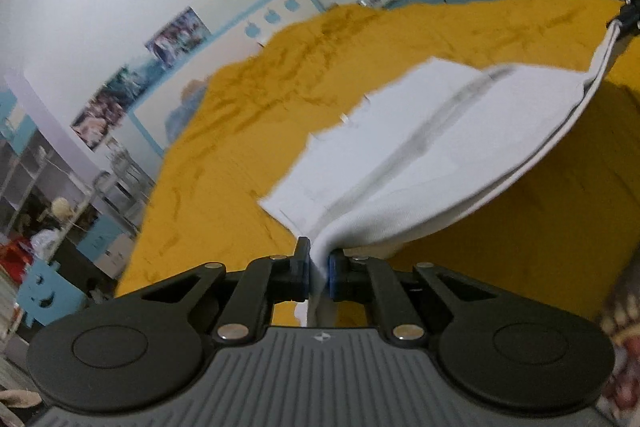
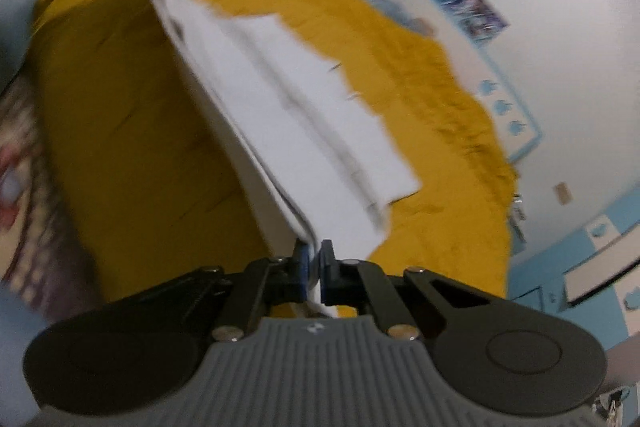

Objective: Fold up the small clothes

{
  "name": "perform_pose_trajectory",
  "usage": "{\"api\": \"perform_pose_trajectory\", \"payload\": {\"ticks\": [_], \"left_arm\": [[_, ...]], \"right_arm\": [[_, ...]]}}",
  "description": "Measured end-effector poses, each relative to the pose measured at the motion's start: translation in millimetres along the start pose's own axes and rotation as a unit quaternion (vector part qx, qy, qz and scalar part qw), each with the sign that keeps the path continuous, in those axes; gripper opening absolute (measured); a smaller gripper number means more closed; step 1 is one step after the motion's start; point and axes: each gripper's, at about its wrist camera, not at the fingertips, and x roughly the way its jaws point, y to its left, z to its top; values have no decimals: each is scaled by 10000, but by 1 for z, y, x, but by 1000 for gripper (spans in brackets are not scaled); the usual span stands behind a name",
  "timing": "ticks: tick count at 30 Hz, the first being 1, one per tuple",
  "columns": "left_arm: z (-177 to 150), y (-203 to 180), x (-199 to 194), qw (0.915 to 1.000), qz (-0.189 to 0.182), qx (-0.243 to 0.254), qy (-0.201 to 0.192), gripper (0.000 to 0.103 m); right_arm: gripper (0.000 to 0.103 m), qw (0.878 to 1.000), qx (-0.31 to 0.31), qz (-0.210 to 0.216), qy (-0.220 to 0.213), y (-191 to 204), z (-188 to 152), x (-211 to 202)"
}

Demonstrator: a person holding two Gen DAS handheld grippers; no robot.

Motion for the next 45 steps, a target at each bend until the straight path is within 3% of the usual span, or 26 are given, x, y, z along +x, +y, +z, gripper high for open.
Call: {"api": "perform_pose_trajectory", "payload": {"ticks": [11, 21, 30, 40, 45], "left_arm": [[75, 56, 49, 9952, 736, -304, -571, 9], [121, 101, 137, 9899, 936, -840, -654, 9], [117, 128, 251, 9901, 358, -1348, -185, 9], [72, 103, 373, 9885, -151, -1343, 682, 10], [61, 104, 401, 9838, -190, -1503, 956, 24]], "right_arm": [[0, 9898, 505, -1172, -640, -98, 88, 31], [0, 9803, 819, -1631, -753, -185, 153, 126], [0, 9838, 1184, -1272, -447, -231, 175, 281], [0, 9848, 1597, -541, 425, -218, 138, 460], [0, 9814, 1763, -426, 635, -207, 125, 521]]}}
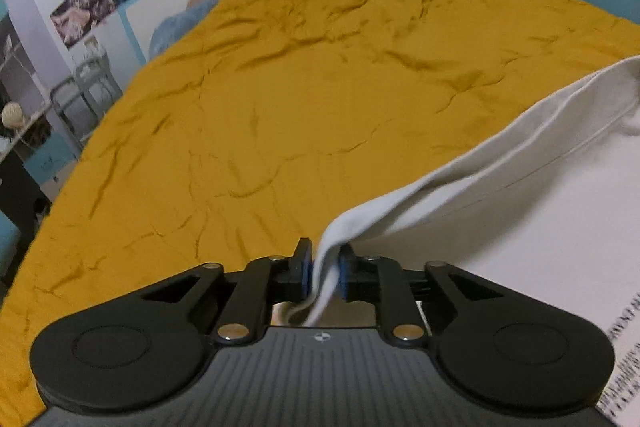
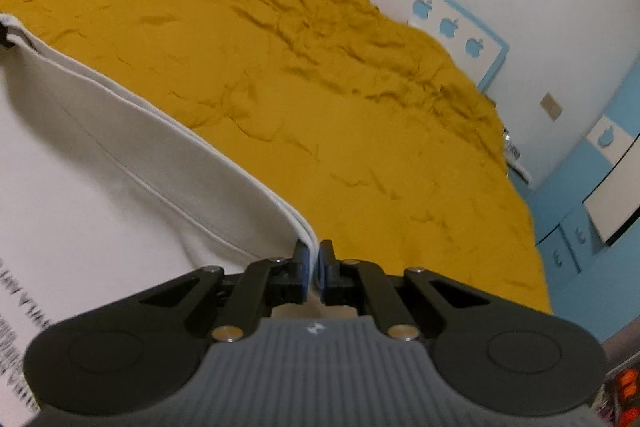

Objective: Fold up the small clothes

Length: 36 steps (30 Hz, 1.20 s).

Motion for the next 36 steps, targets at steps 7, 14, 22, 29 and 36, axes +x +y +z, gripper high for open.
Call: {"api": "perform_pose_trajectory", "payload": {"ticks": [7, 14, 22, 29, 36], "left_arm": [[-6, 28, 0, 9953, 89, -965, -12, 37], [-5, 58, -22, 9900, 63, -1407, 54, 36], [-30, 92, -73, 9702, -779, -2257, 407, 41], [-73, 88, -124, 9634, -1010, -2360, 770, 58], [-136, 100, -135, 9254, -1191, -3475, 934, 61]], "right_arm": [[20, 9986, 481, -182, -133, 0, 0, 26], [33, 9956, 830, -362, -257, -16, -3, -8], [34, 9822, 1832, 372, 164, -36, -33, -75], [35, 9656, 2340, 894, 701, -29, -86, -148], [40, 9474, 2922, 846, 994, -33, -143, -186]]}}
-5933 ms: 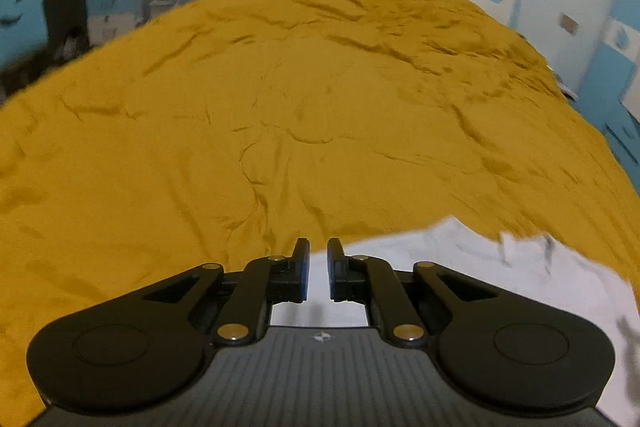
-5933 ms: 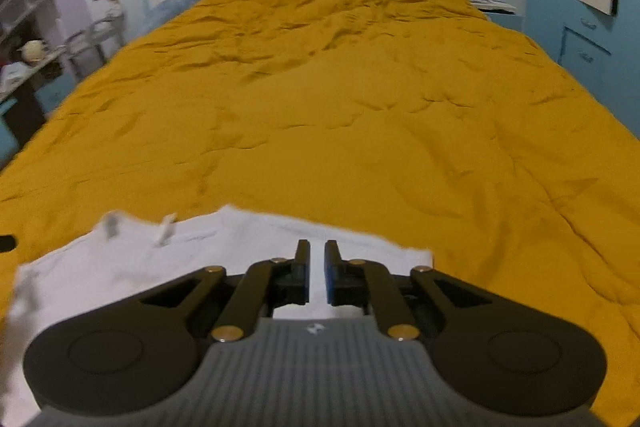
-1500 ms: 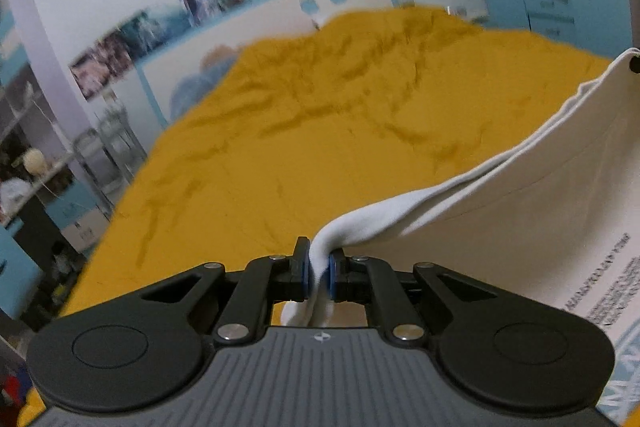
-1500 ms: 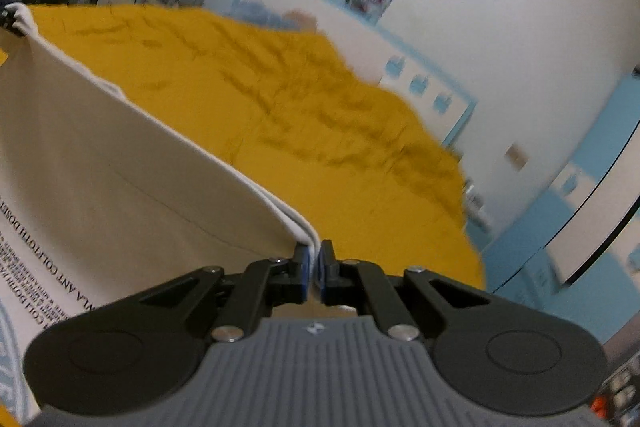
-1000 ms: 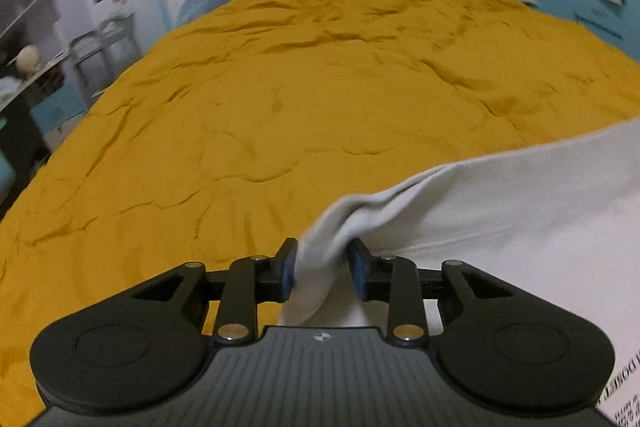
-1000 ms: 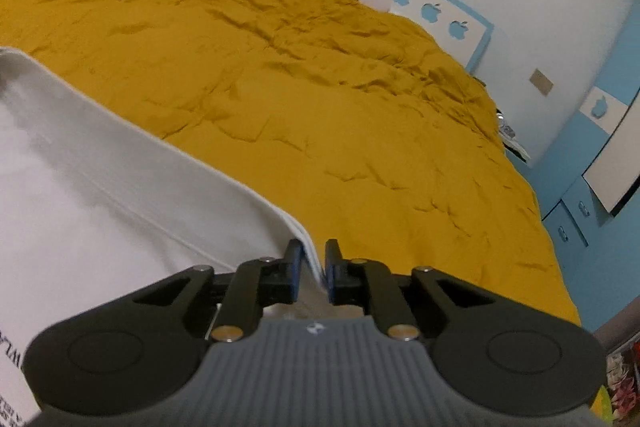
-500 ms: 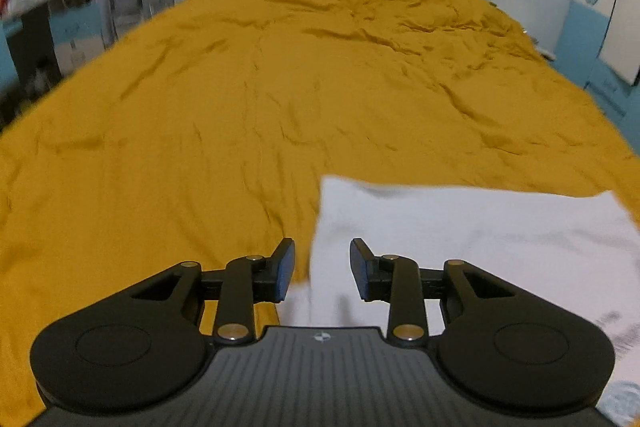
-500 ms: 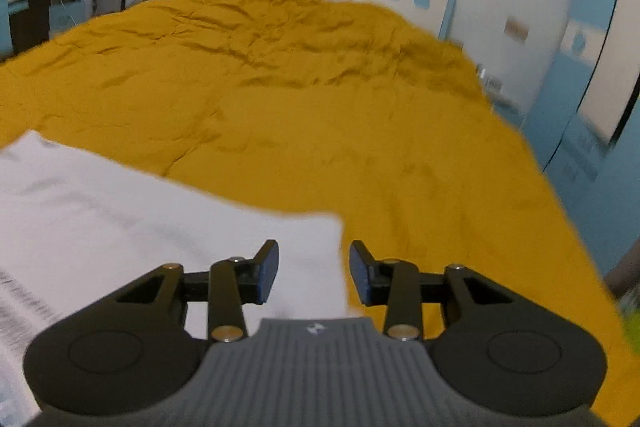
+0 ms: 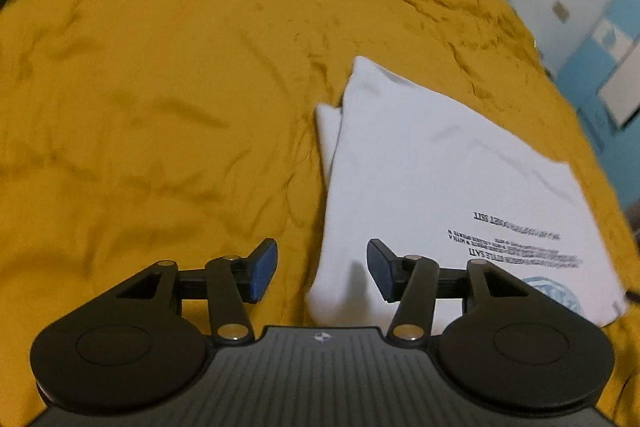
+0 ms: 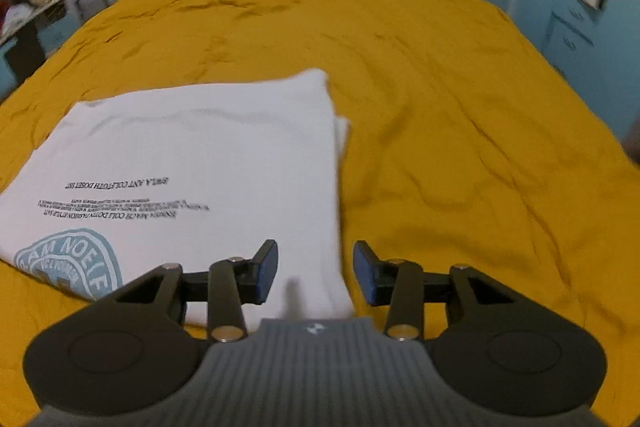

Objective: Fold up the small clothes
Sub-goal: 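Lay the folded half down and open both grippers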

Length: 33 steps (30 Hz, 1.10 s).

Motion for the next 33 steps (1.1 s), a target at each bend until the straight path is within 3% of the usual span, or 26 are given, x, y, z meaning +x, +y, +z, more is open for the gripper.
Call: {"api": "perform_pose_trajectory", "payload": {"ticks": [5, 9, 11, 13, 14, 20, 23, 27, 33], "left_arm": [[-14, 17, 6, 9972, -396, -640, -7, 56], [-16, 15, 9, 9953, -588, -775, 2, 35], [-19, 13, 8, 9952, -587, -780, -42, 31], [-20, 12, 7, 9960, -502, -742, -74, 18], [-20, 12, 5, 9960, -512, -732, -82, 12], [-4, -1, -31, 9958, -707, -333, -485, 8], [-5, -7, -33, 9982, -454, 71, -378, 8], [-23, 1, -8, 9996, -175, 197, 69, 8], [-36, -13, 13, 9952, 384, 864, 258, 9]], "right_arm": [[41, 9972, 719, 181, -14, -28, -18, -4], [40, 9912, 1279, 329, 13, -42, -14, 5], [39, 9852, 1590, 636, 35, -48, -14, 9], [21, 9804, 1788, 815, 128, -49, -14, 16], [2, 9805, 1801, 772, 153, -47, -15, 17], [1, 9848, 1518, 784, -312, -41, 5, -18], [1, 9878, 1275, 767, -465, -39, 10, -36], [0, 9919, 1138, 563, -36, -42, -12, -21], [0, 9906, 1279, 379, 315, -47, -38, 9]]}}
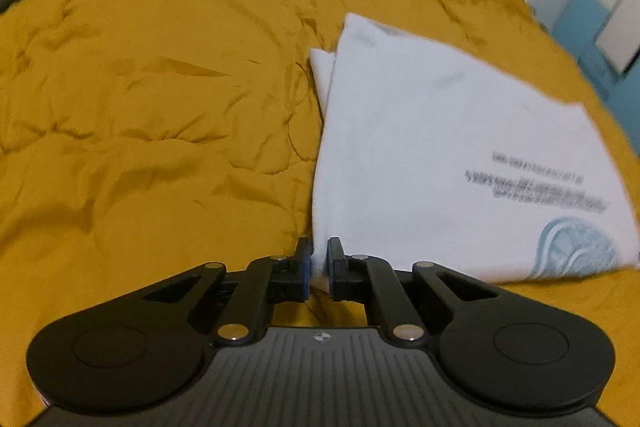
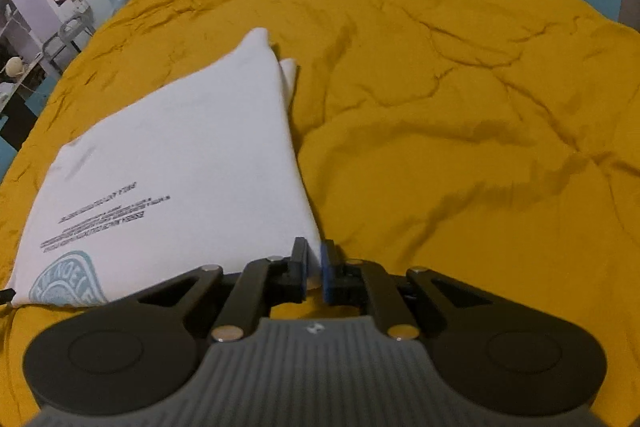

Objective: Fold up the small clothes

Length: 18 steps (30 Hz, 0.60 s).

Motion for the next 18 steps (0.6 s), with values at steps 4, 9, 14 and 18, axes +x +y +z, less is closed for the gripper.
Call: {"api": "perform_pose_trajectory", "payload": {"ticks": [4, 9, 14, 18], "left_arm": [[-5, -12, 2, 9985, 344, 401, 105, 9], [-7, -27, -2, 9954, 626, 664, 300, 11], [-10, -27, -19, 9922, 882, 729, 497, 12], [-10, -26, -47, 9948, 790, 641, 93, 12]], "right_arm": [[0, 9997, -216, -144, 18, 5, -3, 8], [0, 9991, -328, -269, 27, 6, -8, 12], [3, 9927, -935, -762, 8, 19, -12, -1], [7, 9877, -1180, -999, -231, 24, -18, -24]]}}
